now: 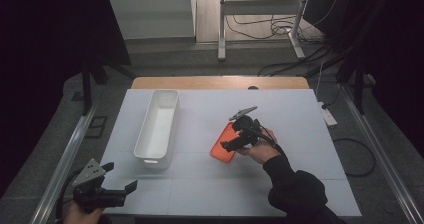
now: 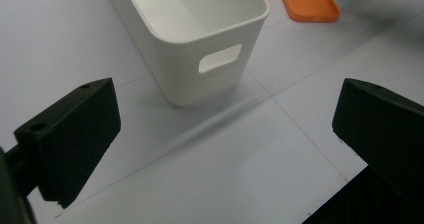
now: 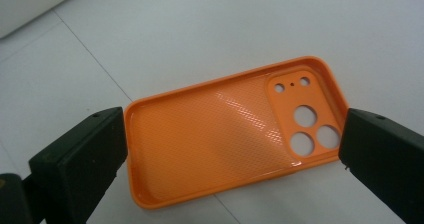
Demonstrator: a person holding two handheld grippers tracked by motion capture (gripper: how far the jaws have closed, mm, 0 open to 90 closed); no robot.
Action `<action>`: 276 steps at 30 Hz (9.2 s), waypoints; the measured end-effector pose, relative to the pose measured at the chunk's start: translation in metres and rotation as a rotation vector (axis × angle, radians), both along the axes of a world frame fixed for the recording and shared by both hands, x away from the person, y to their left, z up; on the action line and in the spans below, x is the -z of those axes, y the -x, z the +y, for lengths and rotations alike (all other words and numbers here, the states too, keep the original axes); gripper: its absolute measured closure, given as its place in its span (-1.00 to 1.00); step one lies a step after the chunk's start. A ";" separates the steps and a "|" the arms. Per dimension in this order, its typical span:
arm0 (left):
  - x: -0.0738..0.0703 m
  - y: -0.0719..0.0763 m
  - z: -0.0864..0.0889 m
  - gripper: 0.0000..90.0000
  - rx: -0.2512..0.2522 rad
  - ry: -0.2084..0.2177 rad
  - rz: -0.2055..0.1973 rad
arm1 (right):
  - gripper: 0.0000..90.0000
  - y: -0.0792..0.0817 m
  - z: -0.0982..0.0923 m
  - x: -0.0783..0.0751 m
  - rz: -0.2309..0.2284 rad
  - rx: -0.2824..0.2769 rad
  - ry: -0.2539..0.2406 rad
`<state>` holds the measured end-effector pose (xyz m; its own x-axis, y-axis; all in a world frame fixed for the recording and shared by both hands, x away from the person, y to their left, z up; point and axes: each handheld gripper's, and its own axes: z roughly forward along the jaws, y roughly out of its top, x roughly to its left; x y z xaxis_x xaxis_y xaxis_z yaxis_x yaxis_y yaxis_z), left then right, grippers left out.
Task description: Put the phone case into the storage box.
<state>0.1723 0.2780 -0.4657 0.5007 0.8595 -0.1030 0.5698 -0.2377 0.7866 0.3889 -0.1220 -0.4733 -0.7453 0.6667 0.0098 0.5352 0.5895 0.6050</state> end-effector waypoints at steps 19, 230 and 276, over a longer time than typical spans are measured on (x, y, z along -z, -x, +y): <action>0.000 0.000 0.000 -1.00 0.003 0.001 0.000 | 0.99 0.000 -0.002 0.001 0.053 -0.061 0.010; 0.000 -0.003 0.000 -0.99 0.033 0.015 0.020 | 0.98 -0.011 -0.082 0.010 0.101 0.092 0.040; -0.007 -0.010 -0.014 -1.00 0.085 0.016 0.031 | 0.98 0.024 -0.082 -0.029 -0.002 0.065 -0.038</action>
